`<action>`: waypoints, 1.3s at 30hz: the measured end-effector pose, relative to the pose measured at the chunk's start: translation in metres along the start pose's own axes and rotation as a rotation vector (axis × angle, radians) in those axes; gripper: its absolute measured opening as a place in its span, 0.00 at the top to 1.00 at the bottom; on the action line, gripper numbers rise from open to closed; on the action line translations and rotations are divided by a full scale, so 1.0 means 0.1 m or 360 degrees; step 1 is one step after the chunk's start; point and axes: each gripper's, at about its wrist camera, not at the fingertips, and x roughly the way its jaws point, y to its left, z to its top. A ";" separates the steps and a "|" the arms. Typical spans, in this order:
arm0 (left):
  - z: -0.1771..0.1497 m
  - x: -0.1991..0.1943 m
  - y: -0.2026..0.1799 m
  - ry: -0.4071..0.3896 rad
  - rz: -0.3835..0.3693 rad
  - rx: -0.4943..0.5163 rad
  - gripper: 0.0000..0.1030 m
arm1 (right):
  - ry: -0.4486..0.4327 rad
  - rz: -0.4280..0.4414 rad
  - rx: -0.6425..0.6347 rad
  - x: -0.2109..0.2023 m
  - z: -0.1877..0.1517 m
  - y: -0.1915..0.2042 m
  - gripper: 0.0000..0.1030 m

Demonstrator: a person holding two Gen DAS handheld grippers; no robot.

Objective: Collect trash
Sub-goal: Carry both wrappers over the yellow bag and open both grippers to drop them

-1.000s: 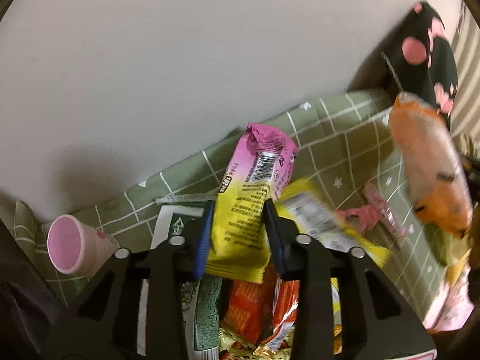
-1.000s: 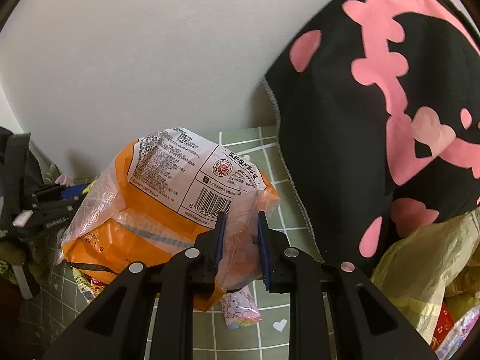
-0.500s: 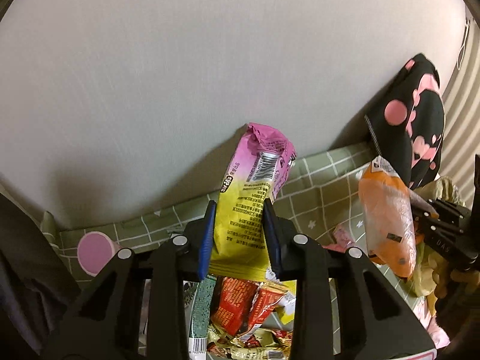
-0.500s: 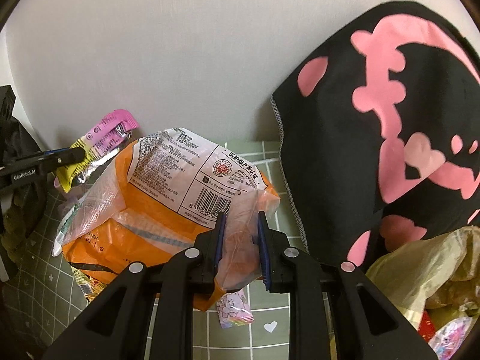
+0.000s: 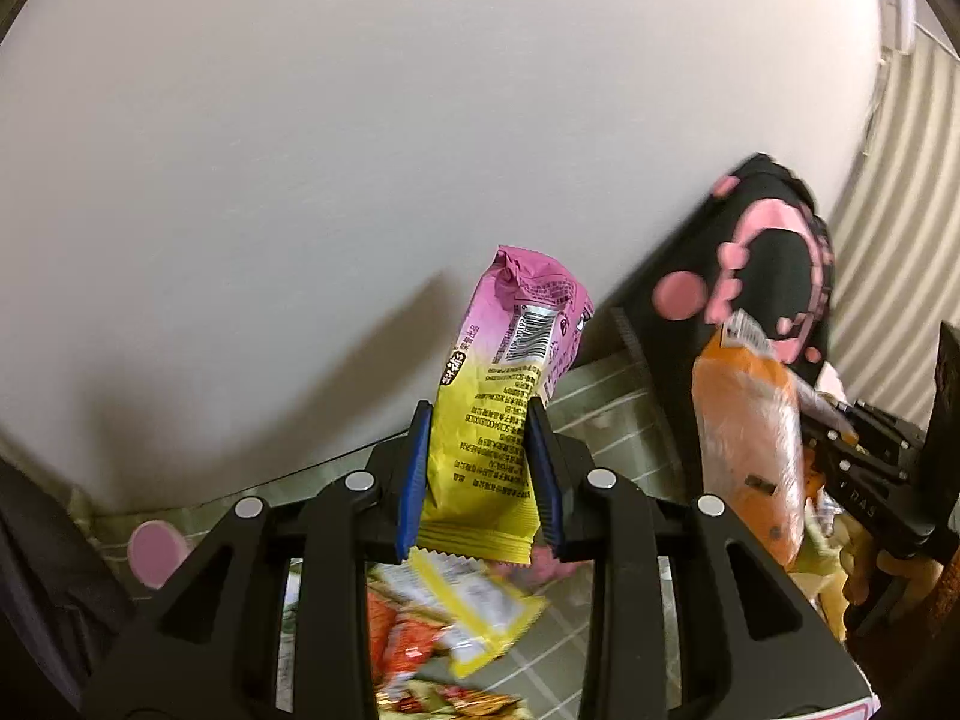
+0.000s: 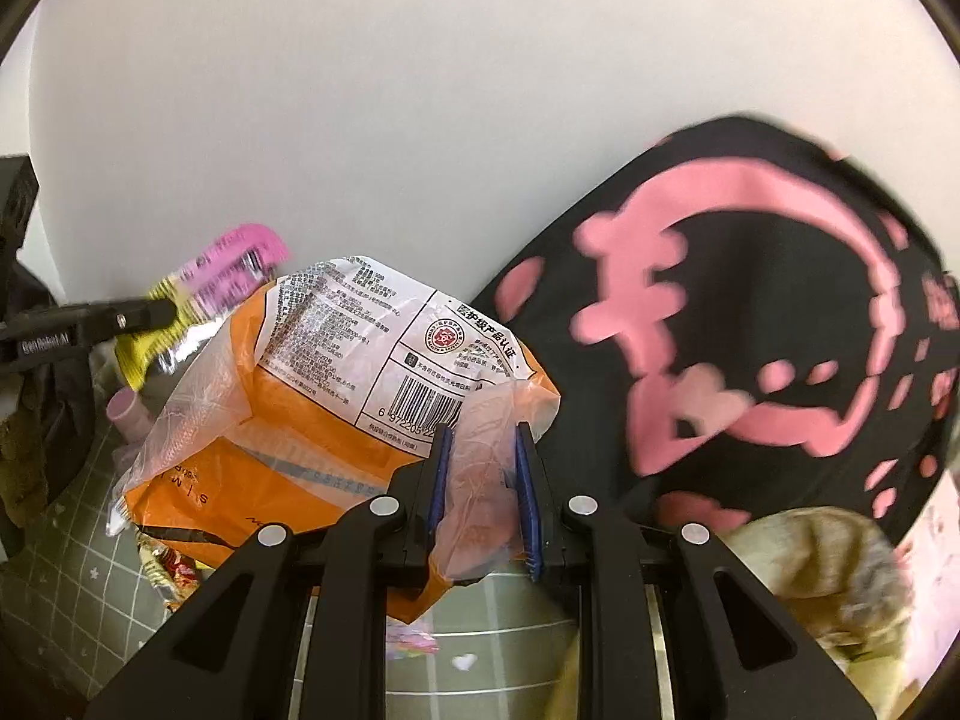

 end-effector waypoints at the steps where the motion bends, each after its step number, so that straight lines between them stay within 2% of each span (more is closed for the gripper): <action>1: 0.02 0.01 -0.07 -0.0003 -0.0025 0.0019 0.72 | -0.0027 -0.0026 0.0016 -0.10 0.00 -0.06 0.81; 4: 0.06 0.06 -0.36 -0.0011 -0.0108 0.0092 0.72 | -0.0086 -0.0089 0.0072 -0.36 0.02 -0.29 0.80; 11: 0.07 0.21 -1.08 0.0006 -0.0345 0.0270 0.72 | -0.0141 -0.0400 0.0212 -0.99 -0.19 -0.99 0.80; 16: 0.04 0.29 -1.56 0.0015 -0.0484 0.0371 0.71 | -0.0084 -0.0587 0.0306 -1.27 -0.49 -1.42 0.80; 20: -0.04 0.36 -1.82 0.0056 -0.0547 0.0432 0.71 | 0.0044 -0.0651 0.0336 -1.13 -0.80 -1.59 0.80; 23: -0.11 0.37 -1.97 0.0076 -0.0560 0.0494 0.71 | 0.0169 -0.0661 0.0357 -0.85 -1.00 -1.66 0.80; 27: -0.14 0.40 -2.04 0.0092 -0.0552 0.0520 0.71 | 0.0345 -0.0647 0.0239 -0.45 -1.18 -1.58 0.80; 36: -0.20 0.59 -2.09 0.0173 -0.0509 0.0549 0.71 | 0.0515 -0.0675 0.0176 -0.13 -1.31 -1.67 0.80; 39: -0.19 0.63 -2.10 0.0183 -0.0515 0.0540 0.71 | 0.0549 -0.0637 0.0231 -0.09 -1.36 -1.73 0.80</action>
